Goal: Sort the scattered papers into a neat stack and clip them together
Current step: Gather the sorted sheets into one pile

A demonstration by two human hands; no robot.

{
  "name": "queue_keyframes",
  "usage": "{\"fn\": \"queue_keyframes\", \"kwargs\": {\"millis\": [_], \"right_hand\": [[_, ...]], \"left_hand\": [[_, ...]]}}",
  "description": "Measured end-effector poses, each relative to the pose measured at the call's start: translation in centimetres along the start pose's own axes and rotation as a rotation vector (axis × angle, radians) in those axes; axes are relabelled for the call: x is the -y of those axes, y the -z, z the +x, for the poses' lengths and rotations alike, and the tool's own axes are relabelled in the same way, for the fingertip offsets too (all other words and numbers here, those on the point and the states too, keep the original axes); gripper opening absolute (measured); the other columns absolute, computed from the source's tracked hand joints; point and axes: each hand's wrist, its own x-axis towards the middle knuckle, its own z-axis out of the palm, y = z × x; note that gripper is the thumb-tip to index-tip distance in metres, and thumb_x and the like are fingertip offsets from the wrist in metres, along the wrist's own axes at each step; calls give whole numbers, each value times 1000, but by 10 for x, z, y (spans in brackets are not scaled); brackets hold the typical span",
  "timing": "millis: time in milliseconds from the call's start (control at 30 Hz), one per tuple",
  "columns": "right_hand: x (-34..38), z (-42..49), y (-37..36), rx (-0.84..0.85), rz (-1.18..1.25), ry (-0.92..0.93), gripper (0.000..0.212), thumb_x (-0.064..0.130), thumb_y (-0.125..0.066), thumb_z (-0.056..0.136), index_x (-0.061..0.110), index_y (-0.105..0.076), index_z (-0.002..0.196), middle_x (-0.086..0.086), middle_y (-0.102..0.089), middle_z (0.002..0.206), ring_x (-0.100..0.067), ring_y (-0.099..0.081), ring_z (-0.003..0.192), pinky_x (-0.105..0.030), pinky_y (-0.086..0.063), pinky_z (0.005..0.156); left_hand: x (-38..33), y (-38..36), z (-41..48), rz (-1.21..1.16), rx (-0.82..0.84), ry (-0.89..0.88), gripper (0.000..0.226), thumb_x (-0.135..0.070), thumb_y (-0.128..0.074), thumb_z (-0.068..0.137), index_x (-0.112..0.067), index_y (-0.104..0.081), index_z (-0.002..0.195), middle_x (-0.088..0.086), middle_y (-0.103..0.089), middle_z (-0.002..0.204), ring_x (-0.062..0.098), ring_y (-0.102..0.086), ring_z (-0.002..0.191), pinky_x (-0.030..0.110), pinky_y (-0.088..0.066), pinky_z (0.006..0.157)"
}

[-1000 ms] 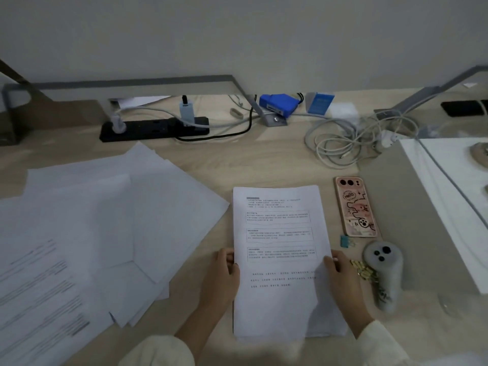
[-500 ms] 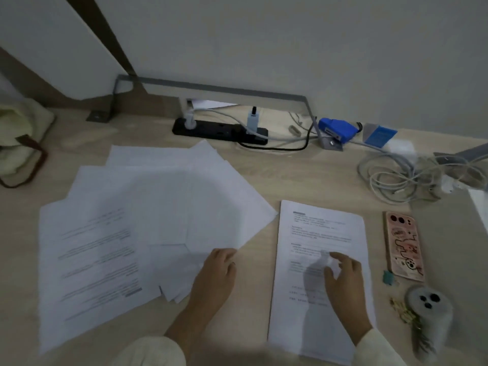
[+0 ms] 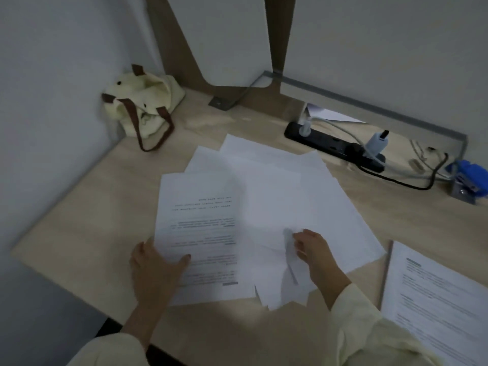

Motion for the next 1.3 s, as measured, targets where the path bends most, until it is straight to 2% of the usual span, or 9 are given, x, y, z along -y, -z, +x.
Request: {"fn": "queue_keyframes", "kwargs": {"millis": [167, 333, 467, 667, 967, 1033, 1133, 1200, 1300], "right_hand": [[4, 16, -24, -31, -71, -47, 36, 0, -56, 85, 12, -41, 55, -5, -36, 53, -9, -35, 30, -15, -29, 38], [3, 2, -39, 33, -64, -36, 19, 4, -53, 87, 10, -55, 70, -9, -55, 76, -24, -55, 72, -29, -52, 64], [2, -1, -29, -35, -32, 10, 18, 2, -50, 89, 6, -54, 73, -11, -58, 79, -27, -61, 72, -35, -57, 71], [-8, -10, 11, -115, 22, 33, 14, 3, -49, 90, 0, -60, 97, -15, -63, 94, -25, -62, 80, -21, -57, 56], [-28, -19, 30, -83, 105, 3, 11, -1, -47, 90, -1, -57, 85, -10, -57, 83, -20, -57, 76, -22, -59, 58], [-29, -20, 33, -91, 127, -2, 13, -2, -46, 90, 1, -58, 85, -10, -60, 82, -21, -59, 73, -21, -58, 54], [-31, -22, 36, -116, 106, -4, 15, -2, -46, 90, 3, -57, 82, -12, -62, 77, -25, -61, 65, -25, -55, 52], [-34, -22, 38, -136, 110, -11, 11, 1, -48, 90, 3, -58, 89, -13, -63, 75, -30, -61, 65, -33, -52, 59], [-36, -20, 39, -122, 107, -21, 18, 6, -54, 89, -1, -55, 106, -13, -63, 72, -27, -62, 59, -33, -50, 59]], "left_hand": [[-1, 4, 16, -5, 38, 27, 91, -35, -82, 61, 2, -33, 128, 24, -37, 130, 37, -33, 124, 50, -37, 97], [3, 6, 32, -289, 207, 93, 70, -35, -73, 69, -1, -46, 125, 15, -56, 120, 35, -57, 107, 44, -47, 88], [-9, 24, 26, -624, 369, 96, 26, -20, -55, 89, -8, -59, 112, 9, -66, 105, 26, -63, 89, 34, -49, 70], [-31, 23, 9, -904, 398, 171, 23, -18, -54, 90, -10, -58, 111, 7, -65, 109, 23, -63, 95, 33, -52, 69], [-86, -3, -45, -544, 1032, 84, 23, -20, -53, 91, -5, -70, 86, 8, -75, 80, 20, -73, 77, 31, -58, 62], [-94, -9, -35, -457, 931, -138, 19, -19, -55, 90, -13, -68, 78, 0, -75, 76, 16, -71, 74, 31, -55, 63], [-109, -18, 9, -151, 443, -525, 9, -25, -58, 87, -25, -62, 95, -8, -66, 103, 12, -60, 99, 32, -48, 82], [-120, -22, 45, 44, 272, -625, 39, -31, -60, 86, -22, -51, 122, -1, -50, 131, 18, -44, 123, 36, -41, 93], [-136, -23, 90, 258, 339, -592, 81, -44, -65, 78, -19, -24, 143, 6, -20, 152, 24, -18, 140, 43, -29, 108]]}}
